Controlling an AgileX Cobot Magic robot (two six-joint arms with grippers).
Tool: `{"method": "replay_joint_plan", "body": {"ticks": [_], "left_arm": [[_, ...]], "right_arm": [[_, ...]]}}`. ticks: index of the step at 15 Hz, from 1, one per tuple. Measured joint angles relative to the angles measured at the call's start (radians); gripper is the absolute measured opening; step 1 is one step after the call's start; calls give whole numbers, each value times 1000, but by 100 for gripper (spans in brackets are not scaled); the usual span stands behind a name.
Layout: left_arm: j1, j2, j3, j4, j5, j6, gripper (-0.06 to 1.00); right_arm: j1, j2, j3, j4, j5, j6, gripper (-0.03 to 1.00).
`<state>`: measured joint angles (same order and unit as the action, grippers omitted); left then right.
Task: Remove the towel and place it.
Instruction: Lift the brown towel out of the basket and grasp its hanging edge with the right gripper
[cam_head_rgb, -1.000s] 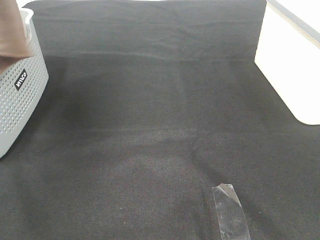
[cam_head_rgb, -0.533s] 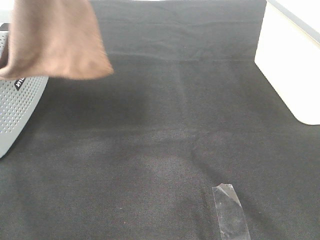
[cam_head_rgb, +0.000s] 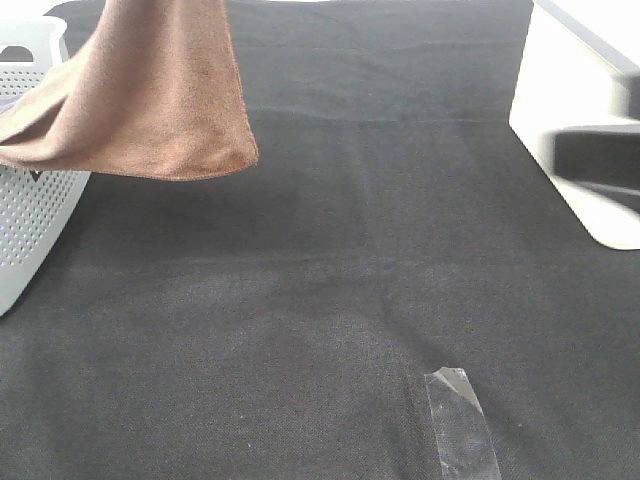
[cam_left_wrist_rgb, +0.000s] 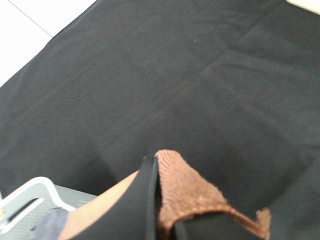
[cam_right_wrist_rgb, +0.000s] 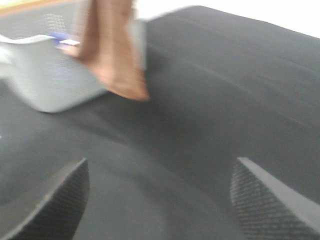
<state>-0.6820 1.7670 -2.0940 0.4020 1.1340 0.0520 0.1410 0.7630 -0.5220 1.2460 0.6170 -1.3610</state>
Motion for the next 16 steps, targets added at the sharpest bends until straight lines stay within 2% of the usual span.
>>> {"method": "replay_joint_plan", "body": {"ticks": [1, 2, 4, 7, 8, 13, 14, 16], "left_arm": [[-1, 0, 0, -39, -4, -15, 0], [-1, 1, 0, -77, -9, -19, 0], [-1, 1, 0, -131, -42, -19, 0], [-1, 2, 0, -261, -133, -19, 0], [-1, 2, 0, -283, -152, -19, 0], [-1, 2, 0, -325, -184, -22, 0], [-1, 2, 0, -332, -184, -22, 0], [-1, 2, 0, -337, -184, -22, 0]], "right_arm": [[0, 82, -1, 148, 48, -166, 76], [0, 211, -2, 362, 110, -387, 76], [0, 343, -8, 455, 166, -536, 76], [0, 586, -96, 484, 323, -616, 76], [0, 621, -122, 487, 345, -617, 76], [5, 740, -209, 491, 384, -629, 76], [40, 809, -260, 491, 384, -677, 76], [65, 851, -289, 491, 378, -685, 76]]}}
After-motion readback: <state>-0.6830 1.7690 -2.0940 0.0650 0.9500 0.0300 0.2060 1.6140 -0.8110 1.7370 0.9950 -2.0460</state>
